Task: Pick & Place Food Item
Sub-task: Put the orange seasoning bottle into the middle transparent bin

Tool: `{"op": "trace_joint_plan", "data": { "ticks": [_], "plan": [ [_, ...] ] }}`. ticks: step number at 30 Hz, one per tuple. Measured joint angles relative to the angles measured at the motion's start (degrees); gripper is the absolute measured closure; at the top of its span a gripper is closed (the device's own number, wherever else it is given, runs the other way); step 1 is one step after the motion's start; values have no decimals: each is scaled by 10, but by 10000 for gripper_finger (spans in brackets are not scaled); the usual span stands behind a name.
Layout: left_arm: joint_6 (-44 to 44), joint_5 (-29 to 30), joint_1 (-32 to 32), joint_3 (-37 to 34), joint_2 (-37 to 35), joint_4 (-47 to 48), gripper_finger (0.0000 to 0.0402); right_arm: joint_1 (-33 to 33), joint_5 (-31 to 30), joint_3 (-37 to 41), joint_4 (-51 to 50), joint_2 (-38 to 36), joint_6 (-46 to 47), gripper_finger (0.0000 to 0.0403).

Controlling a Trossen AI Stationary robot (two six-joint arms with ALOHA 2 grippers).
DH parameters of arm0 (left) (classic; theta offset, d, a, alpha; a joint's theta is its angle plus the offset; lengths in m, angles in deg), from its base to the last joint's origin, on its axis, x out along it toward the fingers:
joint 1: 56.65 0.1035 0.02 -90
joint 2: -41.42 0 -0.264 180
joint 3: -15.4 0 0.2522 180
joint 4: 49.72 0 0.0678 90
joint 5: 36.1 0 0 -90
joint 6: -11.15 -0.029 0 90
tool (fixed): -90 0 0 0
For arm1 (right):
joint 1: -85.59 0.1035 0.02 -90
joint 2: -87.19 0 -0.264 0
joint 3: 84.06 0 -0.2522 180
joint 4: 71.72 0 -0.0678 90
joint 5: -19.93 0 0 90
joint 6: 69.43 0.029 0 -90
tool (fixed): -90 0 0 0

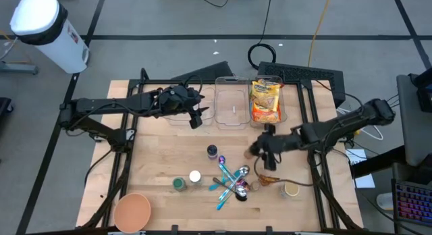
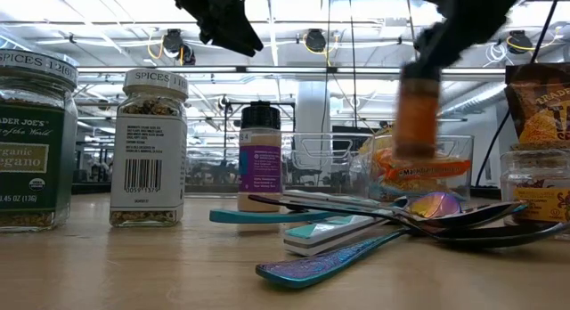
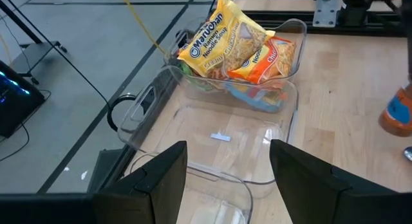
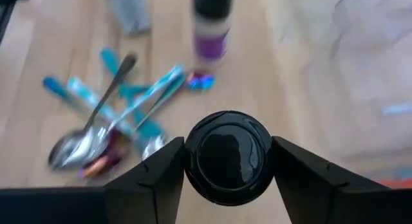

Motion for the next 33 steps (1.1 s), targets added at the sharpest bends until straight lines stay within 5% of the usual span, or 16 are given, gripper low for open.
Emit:
{"op": "trace_joint_plan", "data": {
  "ticks": [8,14,22,33],
  "plan": [
    [-6,1,0,0,17,1,172,-146,15,-93,11,1,-137,210],
    [-18,1,0,0,22,-1,172,-303,141,-167,37,28,-205,211],
    [-35,2,0,0,22,-1,172,-462,284,-291,29,179,-246,211],
    [-43,2,0,0,22,0,172,-523,288,-369,37,377,-280,211]
  ]
}}
